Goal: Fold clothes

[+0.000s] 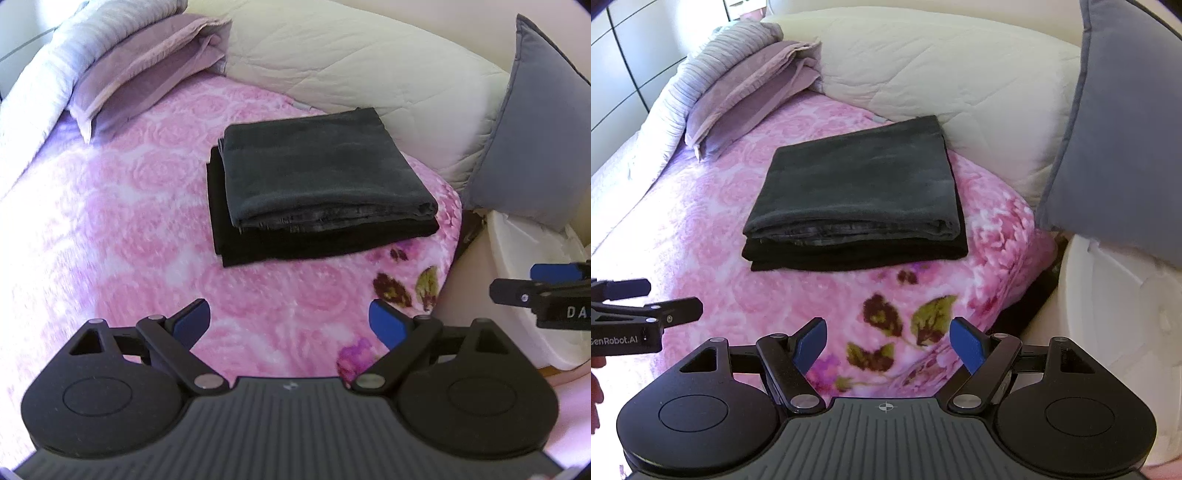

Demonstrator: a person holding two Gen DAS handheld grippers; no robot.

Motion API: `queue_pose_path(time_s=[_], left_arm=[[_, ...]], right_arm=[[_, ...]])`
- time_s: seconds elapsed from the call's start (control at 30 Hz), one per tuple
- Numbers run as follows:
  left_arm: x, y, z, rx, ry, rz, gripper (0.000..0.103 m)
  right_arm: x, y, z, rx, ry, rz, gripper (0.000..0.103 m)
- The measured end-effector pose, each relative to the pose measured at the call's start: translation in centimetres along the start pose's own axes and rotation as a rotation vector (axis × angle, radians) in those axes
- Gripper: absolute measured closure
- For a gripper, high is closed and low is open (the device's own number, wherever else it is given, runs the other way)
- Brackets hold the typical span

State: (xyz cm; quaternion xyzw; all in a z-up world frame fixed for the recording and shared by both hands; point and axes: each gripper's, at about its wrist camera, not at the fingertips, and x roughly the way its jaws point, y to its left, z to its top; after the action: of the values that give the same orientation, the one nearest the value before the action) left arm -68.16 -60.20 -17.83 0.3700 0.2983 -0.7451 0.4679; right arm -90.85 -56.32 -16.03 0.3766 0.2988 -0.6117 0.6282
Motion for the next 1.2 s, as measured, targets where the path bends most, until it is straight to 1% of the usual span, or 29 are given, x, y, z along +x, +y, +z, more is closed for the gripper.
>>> queue_pose_path(time_s=[0.13,0.27,0.5,0.67,1.0,1.1,1.2], left_arm=[[-0.8,-0.2,-0.8,-0.001,-0.009,0.017,0.012],[-1.4,-0.2,-1.1,-0.015,-0.024,0.006,0.012],[-2.2,-1.1,-1.2,-0.005,-0.039,-0.002,0.012],[-2.3,-1.3,-1.0,-0.003,-0.039,0.004,0.017],[-1.9,-1.2,-0.4,-0.003,-0.04,0.012,0.017],[-1.7,-1.1,-0.3,-0.002,-0.038,0.012,0.014],[-1.4,-0.7,-0.2,-0.013,-0.037,-0.002,0.007]], right_arm=[[-0.7,0.5,-1.0,0.008,-0.005,-0.017,0.026],[-1.6,0.9,-1.8,0.02,-0.012,-0.022,0.026],[-2.7,1.2,-2.4,0.03,-0.024,-0.022,0.026],[-2.8,1.2,-2.3,0.03,-0.026,-0.021,0.026],[-2.2,1.5,-1.3,0.017,-0.016,-0.017,0.026],[-1.9,1.5,-1.1,0.017,-0.011,-0.019,0.026],[-1.6,1.6,-1.0,0.018,-0.005,-0.022,0.026]])
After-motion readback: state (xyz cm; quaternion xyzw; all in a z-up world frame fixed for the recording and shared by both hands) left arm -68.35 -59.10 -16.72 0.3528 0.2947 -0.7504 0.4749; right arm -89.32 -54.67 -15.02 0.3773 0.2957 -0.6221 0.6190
